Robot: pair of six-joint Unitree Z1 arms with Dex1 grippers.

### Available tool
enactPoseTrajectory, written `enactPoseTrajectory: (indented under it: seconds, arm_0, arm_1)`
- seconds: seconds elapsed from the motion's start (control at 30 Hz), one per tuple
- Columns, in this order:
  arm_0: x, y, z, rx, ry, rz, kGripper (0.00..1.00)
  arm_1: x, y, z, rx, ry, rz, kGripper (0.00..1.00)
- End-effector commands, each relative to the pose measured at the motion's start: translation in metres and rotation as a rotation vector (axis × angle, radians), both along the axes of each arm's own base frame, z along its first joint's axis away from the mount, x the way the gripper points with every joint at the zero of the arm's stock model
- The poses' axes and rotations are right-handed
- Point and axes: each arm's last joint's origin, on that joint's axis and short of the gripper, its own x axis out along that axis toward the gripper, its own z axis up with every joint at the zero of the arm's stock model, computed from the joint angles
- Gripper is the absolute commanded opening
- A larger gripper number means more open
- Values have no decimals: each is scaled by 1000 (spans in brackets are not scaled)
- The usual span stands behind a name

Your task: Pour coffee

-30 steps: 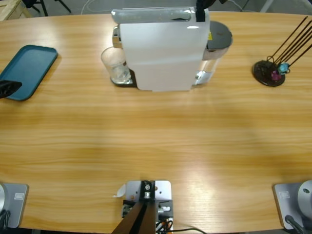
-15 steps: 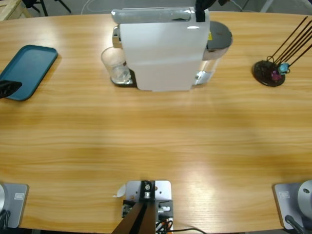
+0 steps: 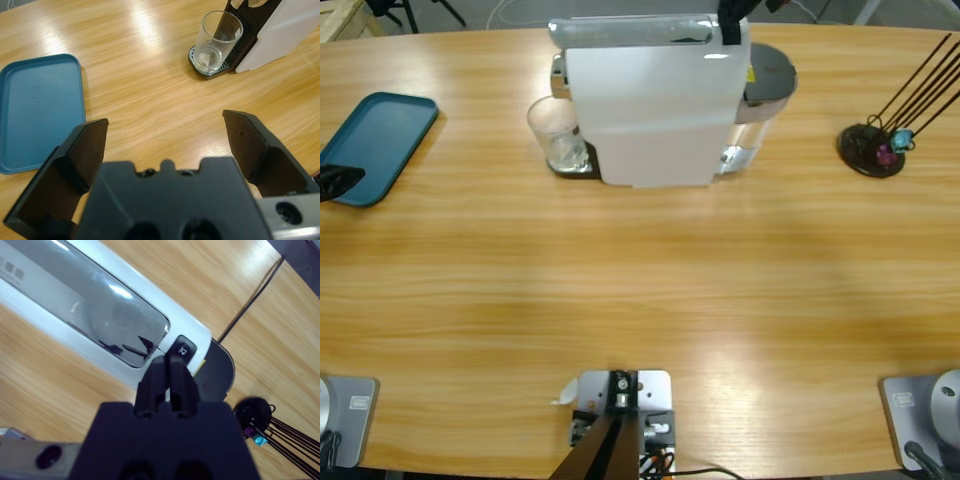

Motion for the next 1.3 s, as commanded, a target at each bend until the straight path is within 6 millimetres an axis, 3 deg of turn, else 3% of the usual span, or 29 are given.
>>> enactPoseTrajectory:
  seconds: [0.03, 1.03, 1.07, 1.13, 1.17, 1.3]
  arm_0:
    - [-5, 4, -9, -9, 13, 7, 1000]
    - [-7, 4, -9, -14, 10, 3, 1000]
    - [-7, 4, -9, -14, 10, 3, 1000]
    - [-7, 4, -9, -14, 9, 3, 1000]
    - [-7, 4, -9, -14, 9, 3, 1000]
    - [-7, 4, -9, -14, 9, 3, 1000]
  arm_1:
    - [-21, -20, 42, 25, -49, 15, 1000]
    - [-21, -20, 38, 2, 2, 3, 985]
    - [-19, -20, 37, 13, 9, 3, 757]
    - [-12, -22, 39, 25, 11, 0, 48]
    - [-6, -24, 40, 20, 13, -11, 0]
    - [14, -18, 34, -64, 17, -24, 0]
